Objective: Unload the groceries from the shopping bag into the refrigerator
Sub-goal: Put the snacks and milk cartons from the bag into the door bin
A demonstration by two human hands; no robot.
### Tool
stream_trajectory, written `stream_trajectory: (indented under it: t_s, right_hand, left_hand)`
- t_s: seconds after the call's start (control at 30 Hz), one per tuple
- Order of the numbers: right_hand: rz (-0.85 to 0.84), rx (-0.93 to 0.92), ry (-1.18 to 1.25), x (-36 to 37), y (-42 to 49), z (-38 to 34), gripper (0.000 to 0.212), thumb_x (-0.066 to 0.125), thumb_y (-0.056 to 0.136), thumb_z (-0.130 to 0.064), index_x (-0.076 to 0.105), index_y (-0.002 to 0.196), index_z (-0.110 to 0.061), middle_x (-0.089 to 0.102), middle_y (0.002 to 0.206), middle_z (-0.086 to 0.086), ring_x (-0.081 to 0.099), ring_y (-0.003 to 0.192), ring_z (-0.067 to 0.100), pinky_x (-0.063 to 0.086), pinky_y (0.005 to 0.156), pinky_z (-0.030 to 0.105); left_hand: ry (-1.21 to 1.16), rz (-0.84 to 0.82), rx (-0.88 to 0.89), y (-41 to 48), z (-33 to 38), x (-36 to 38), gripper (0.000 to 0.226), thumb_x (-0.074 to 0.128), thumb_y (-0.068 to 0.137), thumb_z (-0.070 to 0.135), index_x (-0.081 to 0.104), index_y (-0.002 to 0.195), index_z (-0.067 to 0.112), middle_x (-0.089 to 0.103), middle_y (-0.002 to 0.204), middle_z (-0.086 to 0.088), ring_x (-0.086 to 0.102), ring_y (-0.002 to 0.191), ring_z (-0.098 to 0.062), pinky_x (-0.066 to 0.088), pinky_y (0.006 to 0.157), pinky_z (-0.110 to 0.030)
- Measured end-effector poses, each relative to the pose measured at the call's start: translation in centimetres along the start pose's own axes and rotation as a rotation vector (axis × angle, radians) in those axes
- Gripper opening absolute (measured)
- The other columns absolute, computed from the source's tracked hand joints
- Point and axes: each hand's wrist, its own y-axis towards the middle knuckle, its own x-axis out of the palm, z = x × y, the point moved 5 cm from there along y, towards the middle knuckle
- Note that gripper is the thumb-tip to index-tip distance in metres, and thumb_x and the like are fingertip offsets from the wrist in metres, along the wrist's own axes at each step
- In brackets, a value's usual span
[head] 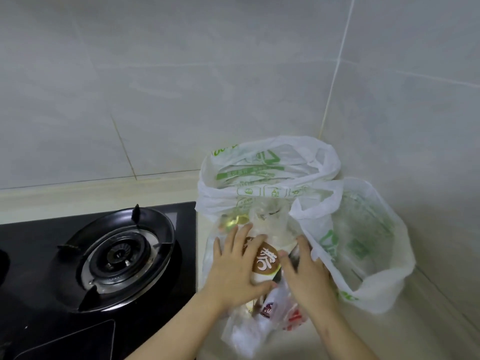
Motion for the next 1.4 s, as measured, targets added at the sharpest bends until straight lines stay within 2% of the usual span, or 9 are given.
stream_trajectory:
  t_s: [0.1, 0.23, 0.57, 0.73, 0.87, 1.03, 1.17, 1.3, 1.4]
  right_hand:
    - [-0.041, 0.101, 0.062, 0.1, 0.9, 0.9, 0.075, 0.029, 0.079, -0.075, 0.018, 0.14, -0.032, 0.057, 0.128, 0.006, 0.057, 0.112, 0.026, 0.048, 0.093, 0.04]
    - [-0.063, 0.235, 0.07, -0.6, 1.3, 1.4, 0.068, 0.035, 0.096, -0.045, -0.003, 0.15, -0.026, 0.054, 0.132, 0.014, 0.057, 0.111, 0.03, 0.046, 0.082, 0.03]
    - [-0.043, 0.276, -0.009, -0.5, 0.4, 2.3, 0.016, 0.039, 0.097, -0.015, 0.054, 0.099, -0.007, 0.062, 0.089, 0.009, 0.053, 0.074, 0.019, 0.037, 0.056, 0.022]
    - [0.039, 0.234, 0.153, 0.1, -2.4, 1.7, 0.027, 0.049, 0.089, -0.001, 0.057, 0.111, -0.013, 0.06, 0.096, 0.005, 0.053, 0.085, 0.018, 0.04, 0.074, 0.024]
    - [-0.001, 0.279, 0.256, 0.8, -4.4, 1.7, 0.033, 0.051, 0.085, 0.005, 0.057, 0.114, -0.009, 0.062, 0.094, 0.004, 0.058, 0.083, 0.018, 0.046, 0.069, 0.024]
    - [-0.2, 0.299, 0.191, 1.9, -6.0, 2.3, 0.025, 0.039, 0.091, 0.004, 0.061, 0.098, -0.006, 0.056, 0.072, -0.006, 0.051, 0.061, 0.007, 0.039, 0.051, 0.015]
    - [-0.323, 0.275, 0.003, 1.8, -6.9, 2.7, 0.024, 0.045, 0.089, -0.004, 0.064, 0.098, -0.013, 0.069, 0.095, 0.002, 0.063, 0.087, 0.019, 0.047, 0.068, 0.023]
    - [0.084, 0.189, -0.044, -1.4, -7.0, 2.0, 0.022, 0.06, 0.083, -0.013, 0.063, 0.104, -0.014, 0.063, 0.104, 0.007, 0.056, 0.098, 0.025, 0.044, 0.083, 0.031]
    - [0.407, -0.214, -0.109, -3.2, -6.6, -0.7, 0.013, 0.055, 0.073, -0.014, 0.061, 0.084, -0.013, 0.06, 0.093, 0.009, 0.054, 0.086, 0.025, 0.048, 0.072, 0.034]
  left_hand:
    - [0.057, -0.133, 0.035, 1.7, 0.3, 0.4, 0.1, 0.022, 0.053, 0.083, -0.01, 0.142, 0.05, -0.014, 0.156, 0.011, -0.017, 0.143, -0.021, 0.0, 0.113, -0.057]
    - [0.059, -0.245, 0.008, 3.7, 1.1, 0.9, 0.098, 0.046, 0.07, 0.076, -0.008, 0.145, 0.044, -0.003, 0.157, 0.015, -0.012, 0.144, -0.025, 0.0, 0.111, -0.063]
    - [0.1, -0.164, 0.001, 3.0, 0.8, 0.3, 0.086, 0.058, 0.07, 0.053, 0.013, 0.144, 0.046, 0.029, 0.143, 0.013, 0.031, 0.126, -0.026, 0.026, 0.105, -0.041]
    - [0.072, -0.094, -0.038, 0.7, -1.7, -0.6, 0.093, 0.027, 0.055, 0.065, 0.018, 0.144, 0.042, 0.032, 0.145, 0.017, 0.024, 0.136, -0.022, 0.012, 0.112, -0.047]
    - [0.055, -0.073, -0.077, -0.3, -2.0, -0.7, 0.071, 0.043, 0.072, 0.05, 0.028, 0.14, 0.033, 0.032, 0.147, 0.017, -0.002, 0.145, -0.022, -0.008, 0.11, -0.058]
    - [0.06, -0.055, -0.112, -1.6, -1.0, 0.1, 0.075, 0.018, 0.075, 0.073, 0.035, 0.131, 0.026, 0.026, 0.149, 0.016, -0.002, 0.145, -0.02, -0.001, 0.111, -0.056]
    - [-0.051, 0.013, -0.141, -1.9, -0.1, -0.8, 0.087, -0.005, 0.066, 0.074, 0.043, 0.122, 0.027, 0.041, 0.138, 0.012, 0.007, 0.144, -0.016, 0.002, 0.112, -0.051]
    - [-0.118, 0.088, -0.089, -0.9, 1.6, -1.5, 0.084, 0.002, 0.072, 0.07, 0.039, 0.134, 0.028, 0.039, 0.141, 0.004, 0.01, 0.143, -0.021, 0.006, 0.112, -0.053]
    - [-0.044, 0.17, 0.055, 0.3, 3.0, -1.5, 0.052, 0.029, 0.081, 0.051, 0.049, 0.118, 0.022, 0.055, 0.123, -0.003, 0.038, 0.127, -0.029, 0.034, 0.093, -0.066]
